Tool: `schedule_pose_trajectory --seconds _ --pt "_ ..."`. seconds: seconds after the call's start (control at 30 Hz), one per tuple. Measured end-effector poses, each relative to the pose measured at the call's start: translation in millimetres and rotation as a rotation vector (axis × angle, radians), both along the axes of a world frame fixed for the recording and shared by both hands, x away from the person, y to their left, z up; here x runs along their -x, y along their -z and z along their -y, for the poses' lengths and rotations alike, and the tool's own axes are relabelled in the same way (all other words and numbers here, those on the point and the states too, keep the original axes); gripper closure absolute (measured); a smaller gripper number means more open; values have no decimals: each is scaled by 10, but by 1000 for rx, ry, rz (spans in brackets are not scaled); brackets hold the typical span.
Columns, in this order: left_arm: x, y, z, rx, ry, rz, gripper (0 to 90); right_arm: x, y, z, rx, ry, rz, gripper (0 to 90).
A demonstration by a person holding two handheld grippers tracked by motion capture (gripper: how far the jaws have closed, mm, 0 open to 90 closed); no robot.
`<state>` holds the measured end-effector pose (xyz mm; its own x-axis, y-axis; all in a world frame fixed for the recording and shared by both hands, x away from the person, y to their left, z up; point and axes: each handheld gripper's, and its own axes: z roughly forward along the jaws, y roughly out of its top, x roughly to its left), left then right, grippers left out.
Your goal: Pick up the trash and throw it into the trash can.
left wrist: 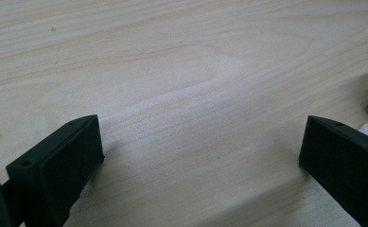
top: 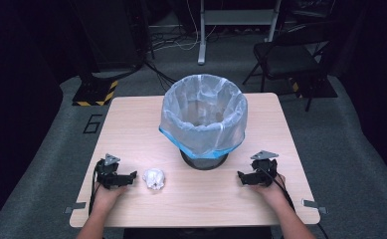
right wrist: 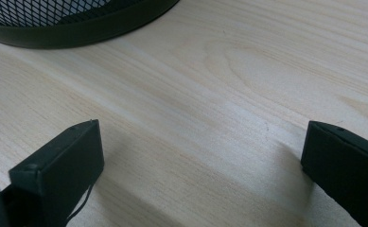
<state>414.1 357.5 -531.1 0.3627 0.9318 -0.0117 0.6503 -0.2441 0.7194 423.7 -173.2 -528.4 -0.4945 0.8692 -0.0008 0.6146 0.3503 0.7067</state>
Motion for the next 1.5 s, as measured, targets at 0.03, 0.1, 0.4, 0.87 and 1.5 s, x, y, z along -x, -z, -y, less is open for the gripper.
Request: schedule_pose_trajectory --seconds 0.03,0.1,0.4,0.87,1.5 --pt "1 0 3 1 -3 0 3 0 0 0 0 0 0 0" --pt "7 0 6 0 -6 0 3 0 0 0 0 0 0 0" --pt "54 -70 33 -9 13 -27 147 3 1 -2 -2 1 1 0" --pt "188 -288 126 111 67 5 179 13 0 -15 -11 16 0 0" --pt "326 -516 435 155 220 44 187 13 0 -15 -11 15 0 0"
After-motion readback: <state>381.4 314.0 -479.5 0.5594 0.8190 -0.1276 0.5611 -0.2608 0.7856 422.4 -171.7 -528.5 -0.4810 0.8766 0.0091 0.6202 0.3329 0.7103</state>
